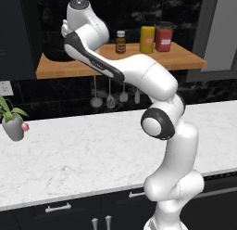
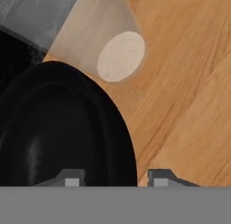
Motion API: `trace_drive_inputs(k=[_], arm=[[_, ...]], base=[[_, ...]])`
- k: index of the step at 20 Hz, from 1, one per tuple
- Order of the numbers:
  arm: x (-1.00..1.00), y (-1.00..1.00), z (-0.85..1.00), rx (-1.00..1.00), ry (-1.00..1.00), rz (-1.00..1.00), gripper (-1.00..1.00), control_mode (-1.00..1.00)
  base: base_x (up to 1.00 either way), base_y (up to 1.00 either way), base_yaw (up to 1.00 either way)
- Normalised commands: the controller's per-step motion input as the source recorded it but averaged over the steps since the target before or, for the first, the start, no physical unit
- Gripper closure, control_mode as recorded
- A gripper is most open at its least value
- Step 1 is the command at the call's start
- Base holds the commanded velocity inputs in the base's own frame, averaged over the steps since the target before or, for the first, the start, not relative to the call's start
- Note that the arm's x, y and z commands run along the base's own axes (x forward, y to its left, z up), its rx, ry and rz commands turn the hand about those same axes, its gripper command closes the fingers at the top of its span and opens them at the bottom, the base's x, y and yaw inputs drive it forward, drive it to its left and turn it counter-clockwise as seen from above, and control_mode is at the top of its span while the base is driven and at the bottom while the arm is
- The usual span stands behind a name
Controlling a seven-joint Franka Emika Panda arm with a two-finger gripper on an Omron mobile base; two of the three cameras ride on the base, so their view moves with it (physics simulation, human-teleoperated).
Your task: Pick up the bowls on the counter and stack them on top of one another in the open cabinet. Place the smaller bowl on top of the larger bowl.
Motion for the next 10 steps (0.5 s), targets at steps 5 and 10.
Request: trace_drive_inputs(k=[5, 10], arm=[[-0.28, -0.13, 0.0, 0.0, -0.03, -0.01, -1.0, -1.0], [-1.0, -0.79, -0.13, 0.09, -0.23, 0.0, -1.0, -1.0]], base=[[0.0, 0.0, 0.0], [0.0, 0.0, 0.0]])
